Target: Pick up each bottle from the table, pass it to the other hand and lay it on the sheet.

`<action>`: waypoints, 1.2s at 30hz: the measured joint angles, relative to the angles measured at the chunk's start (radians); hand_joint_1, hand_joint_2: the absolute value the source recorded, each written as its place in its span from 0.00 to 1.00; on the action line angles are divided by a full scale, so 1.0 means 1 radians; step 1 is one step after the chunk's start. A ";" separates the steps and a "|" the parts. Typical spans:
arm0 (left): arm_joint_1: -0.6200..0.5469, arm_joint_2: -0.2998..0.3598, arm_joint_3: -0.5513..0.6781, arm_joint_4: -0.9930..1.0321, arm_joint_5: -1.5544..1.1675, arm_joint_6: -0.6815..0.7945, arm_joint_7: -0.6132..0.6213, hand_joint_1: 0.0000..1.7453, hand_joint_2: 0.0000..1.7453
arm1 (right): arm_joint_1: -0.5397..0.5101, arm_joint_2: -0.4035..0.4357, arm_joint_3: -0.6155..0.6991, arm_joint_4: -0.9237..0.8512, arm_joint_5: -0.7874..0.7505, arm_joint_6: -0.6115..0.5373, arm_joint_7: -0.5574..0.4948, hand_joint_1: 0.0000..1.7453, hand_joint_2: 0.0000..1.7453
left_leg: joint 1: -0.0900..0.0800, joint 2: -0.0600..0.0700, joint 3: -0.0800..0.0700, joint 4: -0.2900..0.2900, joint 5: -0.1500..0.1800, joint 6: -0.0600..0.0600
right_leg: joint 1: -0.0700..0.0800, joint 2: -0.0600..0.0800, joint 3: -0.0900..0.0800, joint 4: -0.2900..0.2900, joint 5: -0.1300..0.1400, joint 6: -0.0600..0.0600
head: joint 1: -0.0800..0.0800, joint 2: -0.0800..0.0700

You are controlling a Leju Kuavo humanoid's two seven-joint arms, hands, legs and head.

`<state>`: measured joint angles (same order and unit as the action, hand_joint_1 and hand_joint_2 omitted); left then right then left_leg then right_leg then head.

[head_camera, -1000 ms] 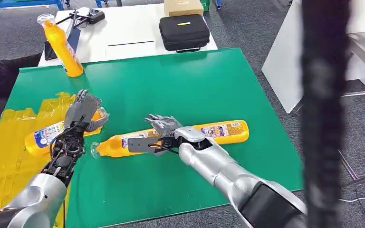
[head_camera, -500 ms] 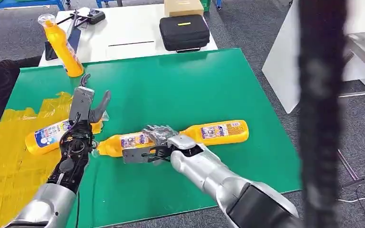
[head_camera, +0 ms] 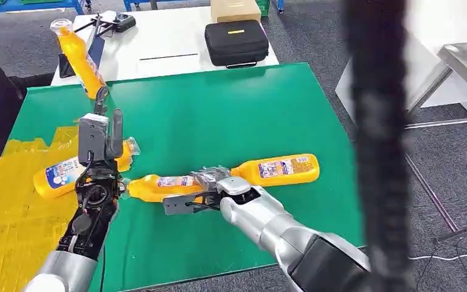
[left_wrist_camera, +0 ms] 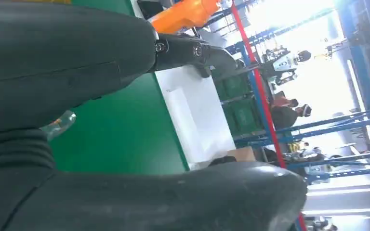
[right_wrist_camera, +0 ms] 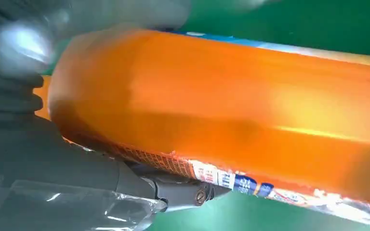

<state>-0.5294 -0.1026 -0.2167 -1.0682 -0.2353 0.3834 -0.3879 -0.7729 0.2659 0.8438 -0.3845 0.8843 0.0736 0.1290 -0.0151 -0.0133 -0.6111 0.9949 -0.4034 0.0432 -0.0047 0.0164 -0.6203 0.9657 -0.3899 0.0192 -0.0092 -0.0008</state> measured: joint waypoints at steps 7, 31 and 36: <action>0.018 0.017 0.019 -0.032 0.225 -0.158 0.049 0.00 0.00 | 0.026 -0.029 -0.110 -0.010 -0.198 -0.169 -0.089 1.00 1.00 | 0.000 -0.001 0.000 0.000 0.002 0.002 | 0.000 0.000 0.002 0.000 0.001 0.001 | 0.000 0.000; 0.102 0.082 0.200 -0.165 0.381 -0.121 -0.015 0.00 1.00 | 0.085 -0.133 -0.413 -0.282 -0.466 -0.220 -0.231 1.00 1.00 | 0.000 0.000 -0.005 0.000 0.002 0.001 | 0.000 0.000 -0.004 0.001 0.002 0.002 | 0.000 0.000; 0.137 0.087 0.276 -0.227 0.444 -0.162 0.029 0.00 1.00 | 0.135 -0.146 -0.495 -0.427 -0.524 -0.242 -0.283 1.00 1.00 | 0.000 -0.003 -0.007 0.000 0.002 0.001 | 0.000 -0.002 -0.005 0.000 0.002 0.002 | 0.000 0.000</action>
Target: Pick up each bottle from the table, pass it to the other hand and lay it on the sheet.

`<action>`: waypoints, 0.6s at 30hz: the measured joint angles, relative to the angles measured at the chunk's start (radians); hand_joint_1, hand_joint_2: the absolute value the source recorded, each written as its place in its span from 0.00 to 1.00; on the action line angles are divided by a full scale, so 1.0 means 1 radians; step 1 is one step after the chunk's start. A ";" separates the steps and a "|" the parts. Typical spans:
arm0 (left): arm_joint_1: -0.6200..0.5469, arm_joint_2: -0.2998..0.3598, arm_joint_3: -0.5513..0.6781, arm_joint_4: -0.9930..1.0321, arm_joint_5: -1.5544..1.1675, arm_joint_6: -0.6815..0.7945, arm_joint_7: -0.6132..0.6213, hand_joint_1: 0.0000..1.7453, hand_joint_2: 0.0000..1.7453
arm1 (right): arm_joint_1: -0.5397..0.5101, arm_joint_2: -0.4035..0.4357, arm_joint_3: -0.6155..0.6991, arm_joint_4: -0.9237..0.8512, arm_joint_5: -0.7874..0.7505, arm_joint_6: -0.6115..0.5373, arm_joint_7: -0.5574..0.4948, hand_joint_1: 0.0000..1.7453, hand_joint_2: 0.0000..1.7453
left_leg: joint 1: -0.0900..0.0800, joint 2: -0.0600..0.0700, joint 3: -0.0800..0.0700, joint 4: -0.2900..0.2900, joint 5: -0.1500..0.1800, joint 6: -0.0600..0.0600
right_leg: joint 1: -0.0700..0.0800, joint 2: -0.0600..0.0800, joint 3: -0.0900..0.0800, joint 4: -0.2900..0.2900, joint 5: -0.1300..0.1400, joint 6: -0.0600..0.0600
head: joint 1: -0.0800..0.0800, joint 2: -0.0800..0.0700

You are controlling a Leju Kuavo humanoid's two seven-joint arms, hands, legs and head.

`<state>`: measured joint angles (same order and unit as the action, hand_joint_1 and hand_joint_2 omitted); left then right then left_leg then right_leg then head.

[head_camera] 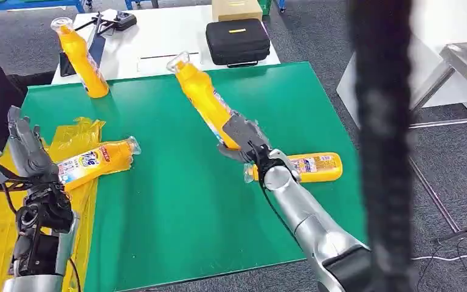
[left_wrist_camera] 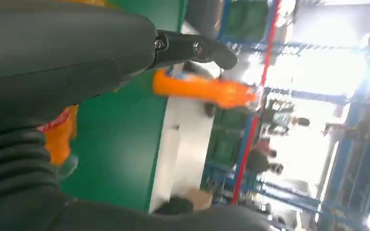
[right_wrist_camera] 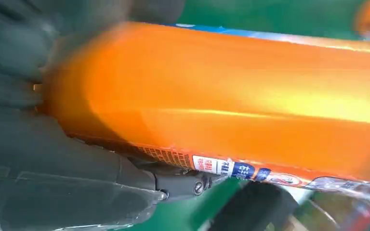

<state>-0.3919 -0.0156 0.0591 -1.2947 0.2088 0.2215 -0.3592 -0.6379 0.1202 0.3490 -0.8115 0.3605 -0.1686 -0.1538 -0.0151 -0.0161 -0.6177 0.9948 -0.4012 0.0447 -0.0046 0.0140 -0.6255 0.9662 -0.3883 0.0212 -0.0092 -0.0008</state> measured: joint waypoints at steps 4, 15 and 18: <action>0.022 -0.005 -0.001 -0.003 0.211 -0.203 0.074 0.00 1.00 | 0.017 0.009 -0.014 -0.048 -0.024 -0.026 -0.053 1.00 1.00 | 0.000 0.001 0.000 0.000 0.000 0.000 | 0.000 0.000 0.000 0.000 0.000 0.000 | 0.000 0.000; 0.038 -0.008 -0.075 0.021 0.465 -0.418 0.164 0.00 1.00 | 0.021 0.041 -0.014 -0.079 -0.022 -0.074 -0.107 1.00 1.00 | 0.000 0.001 -0.001 0.000 0.000 0.000 | 0.000 0.000 0.000 0.000 0.000 0.000 | 0.000 0.000; 0.039 -0.011 -0.102 0.023 0.545 -0.479 0.201 0.00 1.00 | 0.014 0.060 0.010 -0.073 0.066 -0.104 -0.086 1.00 1.00 | 0.000 0.001 -0.001 0.000 0.000 0.000 | 0.000 0.000 -0.001 0.000 0.000 0.000 | 0.000 0.000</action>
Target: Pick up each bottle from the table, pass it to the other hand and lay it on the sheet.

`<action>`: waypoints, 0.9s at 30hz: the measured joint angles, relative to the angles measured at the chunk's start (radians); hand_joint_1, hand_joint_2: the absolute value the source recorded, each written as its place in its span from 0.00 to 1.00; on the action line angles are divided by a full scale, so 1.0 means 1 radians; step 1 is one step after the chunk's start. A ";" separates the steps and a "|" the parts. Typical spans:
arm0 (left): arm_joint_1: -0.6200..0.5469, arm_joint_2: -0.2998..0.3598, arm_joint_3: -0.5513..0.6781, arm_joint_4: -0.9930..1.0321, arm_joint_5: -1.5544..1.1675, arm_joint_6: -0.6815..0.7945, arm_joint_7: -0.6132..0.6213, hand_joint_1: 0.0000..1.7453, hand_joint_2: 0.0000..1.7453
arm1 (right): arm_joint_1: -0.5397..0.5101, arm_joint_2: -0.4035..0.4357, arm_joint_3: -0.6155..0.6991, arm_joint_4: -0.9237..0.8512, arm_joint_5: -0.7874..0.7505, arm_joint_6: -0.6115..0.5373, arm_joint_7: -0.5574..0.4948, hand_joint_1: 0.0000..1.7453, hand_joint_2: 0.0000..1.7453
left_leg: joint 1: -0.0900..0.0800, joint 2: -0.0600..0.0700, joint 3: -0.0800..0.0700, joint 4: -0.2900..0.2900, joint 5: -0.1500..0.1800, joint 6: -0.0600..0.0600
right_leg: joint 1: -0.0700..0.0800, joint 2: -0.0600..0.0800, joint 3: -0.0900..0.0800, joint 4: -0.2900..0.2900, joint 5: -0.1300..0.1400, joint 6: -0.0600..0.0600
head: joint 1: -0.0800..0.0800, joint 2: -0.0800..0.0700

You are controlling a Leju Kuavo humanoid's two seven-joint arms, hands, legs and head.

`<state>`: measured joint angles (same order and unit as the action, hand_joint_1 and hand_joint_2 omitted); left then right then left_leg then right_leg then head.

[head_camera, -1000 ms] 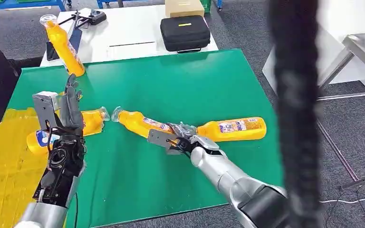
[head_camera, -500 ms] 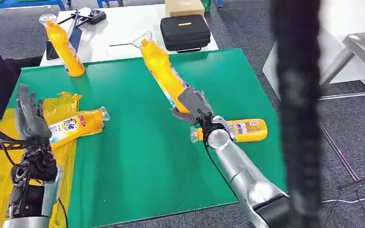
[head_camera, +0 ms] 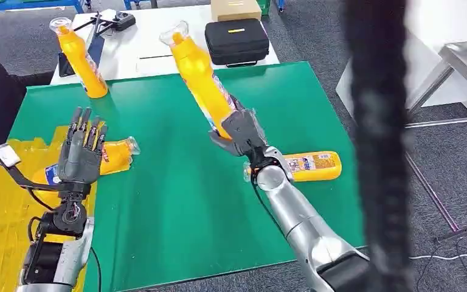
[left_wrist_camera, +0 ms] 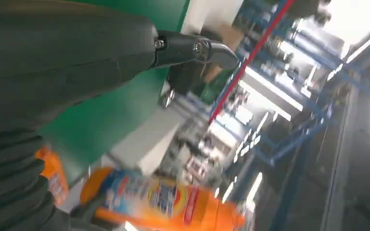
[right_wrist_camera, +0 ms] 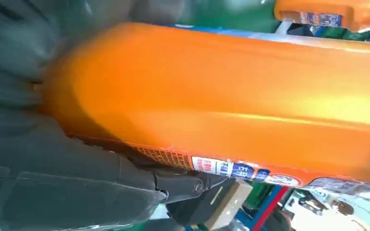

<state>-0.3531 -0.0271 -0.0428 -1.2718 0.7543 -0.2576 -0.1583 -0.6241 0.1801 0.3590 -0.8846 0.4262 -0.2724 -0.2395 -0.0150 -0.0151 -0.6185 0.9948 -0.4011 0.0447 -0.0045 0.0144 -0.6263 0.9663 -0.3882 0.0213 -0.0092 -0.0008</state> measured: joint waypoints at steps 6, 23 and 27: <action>-0.001 -0.019 -0.081 0.000 0.066 -0.029 0.038 0.00 1.00 | -0.047 0.070 0.099 0.083 0.128 0.004 0.059 1.00 1.00 | 0.000 0.000 0.000 0.000 0.000 0.000 | 0.000 0.000 -0.001 0.000 0.000 0.000 | 0.000 0.000; -0.040 -0.045 -0.136 0.078 0.092 -0.002 0.059 0.00 1.00 | -0.104 0.165 0.274 0.241 0.173 0.016 0.164 1.00 1.00 | 0.000 0.001 0.000 0.000 0.000 0.000 | 0.000 0.000 -0.001 0.000 0.000 0.000 | 0.000 0.000; -0.061 -0.051 -0.131 0.106 0.085 0.027 0.058 0.00 1.00 | -0.110 0.170 0.359 0.248 0.098 0.016 0.207 1.00 1.00 | 0.000 0.001 -0.001 0.000 0.000 0.000 | 0.000 0.000 -0.001 0.000 0.000 0.000 | 0.000 0.000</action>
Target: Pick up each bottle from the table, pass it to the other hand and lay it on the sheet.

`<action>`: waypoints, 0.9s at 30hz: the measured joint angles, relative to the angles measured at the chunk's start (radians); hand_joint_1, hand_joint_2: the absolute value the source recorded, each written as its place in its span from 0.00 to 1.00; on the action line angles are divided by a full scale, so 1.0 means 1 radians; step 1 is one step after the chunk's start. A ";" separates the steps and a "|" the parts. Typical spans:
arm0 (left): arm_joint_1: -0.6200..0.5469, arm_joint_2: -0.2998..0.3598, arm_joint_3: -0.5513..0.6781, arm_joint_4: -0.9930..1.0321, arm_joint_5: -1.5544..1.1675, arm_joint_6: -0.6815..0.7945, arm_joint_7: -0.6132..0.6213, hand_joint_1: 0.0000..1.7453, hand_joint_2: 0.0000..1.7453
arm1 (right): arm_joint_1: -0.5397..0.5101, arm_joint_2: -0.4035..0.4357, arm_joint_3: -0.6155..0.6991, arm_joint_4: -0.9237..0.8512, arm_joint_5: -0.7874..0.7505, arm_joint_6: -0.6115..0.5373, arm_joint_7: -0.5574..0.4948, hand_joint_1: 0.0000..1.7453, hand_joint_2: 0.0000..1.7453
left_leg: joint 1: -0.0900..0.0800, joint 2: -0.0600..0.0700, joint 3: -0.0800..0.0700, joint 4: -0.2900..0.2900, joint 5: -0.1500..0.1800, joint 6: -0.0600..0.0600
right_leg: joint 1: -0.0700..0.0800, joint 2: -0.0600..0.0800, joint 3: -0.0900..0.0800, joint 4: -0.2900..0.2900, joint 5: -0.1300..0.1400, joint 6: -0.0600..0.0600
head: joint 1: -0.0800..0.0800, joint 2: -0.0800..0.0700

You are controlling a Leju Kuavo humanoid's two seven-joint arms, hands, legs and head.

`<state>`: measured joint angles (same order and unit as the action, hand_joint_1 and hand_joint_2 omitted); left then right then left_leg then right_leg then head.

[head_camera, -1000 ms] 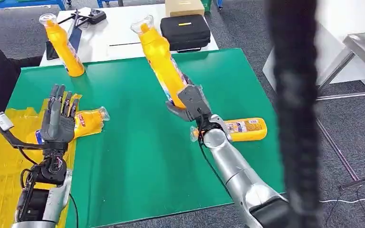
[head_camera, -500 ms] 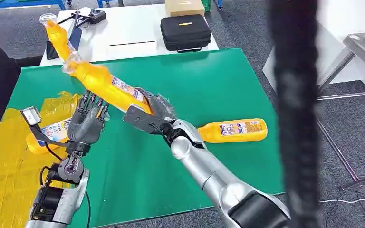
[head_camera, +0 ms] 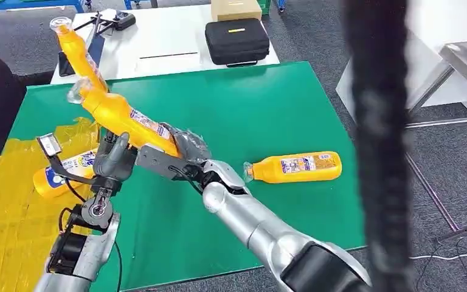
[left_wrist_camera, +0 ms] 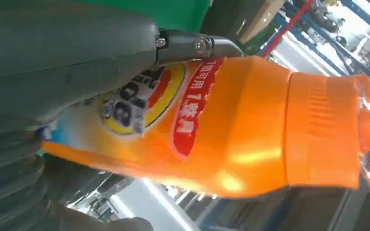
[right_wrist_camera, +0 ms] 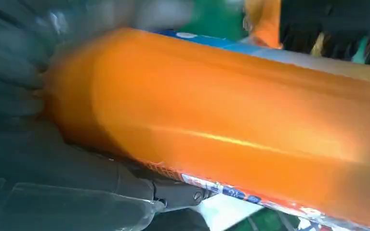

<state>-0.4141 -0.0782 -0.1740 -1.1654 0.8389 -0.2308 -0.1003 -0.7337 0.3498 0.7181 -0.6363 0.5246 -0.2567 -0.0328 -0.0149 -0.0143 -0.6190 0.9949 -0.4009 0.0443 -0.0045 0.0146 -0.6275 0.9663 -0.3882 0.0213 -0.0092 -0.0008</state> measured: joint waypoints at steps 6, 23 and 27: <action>0.000 -0.005 0.021 0.016 -0.013 0.019 0.004 0.00 1.00 | -0.002 0.002 0.154 -0.002 -0.054 -0.023 0.044 1.00 1.00 | 0.000 0.003 0.000 0.000 0.000 0.000 | 0.000 0.001 -0.001 0.000 0.000 0.000 | 0.000 0.000; 0.042 -0.006 0.047 0.019 -0.022 0.034 -0.006 0.40 1.00 | -0.023 -0.011 0.359 -0.015 -0.063 -0.021 0.144 1.00 1.00 | 0.000 0.003 0.000 0.000 0.000 0.000 | 0.000 0.002 -0.001 0.000 0.000 0.000 | 0.000 0.000; 0.050 -0.006 0.054 0.019 -0.025 0.036 -0.006 0.89 1.00 | -0.024 -0.011 0.376 -0.015 -0.076 -0.021 0.155 1.00 1.00 | 0.000 0.003 0.000 0.000 0.000 0.000 | 0.000 0.002 -0.001 0.000 0.000 0.000 | 0.000 0.000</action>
<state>-0.3641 -0.0839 -0.1202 -1.1467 0.8141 -0.1953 -0.1068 -0.7573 0.3384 1.0937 -0.6516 0.4482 -0.2781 0.1217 -0.0151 -0.0110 -0.6191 0.9949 -0.4009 0.0443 -0.0046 0.0162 -0.6286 0.9663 -0.3881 0.0212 -0.0092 -0.0008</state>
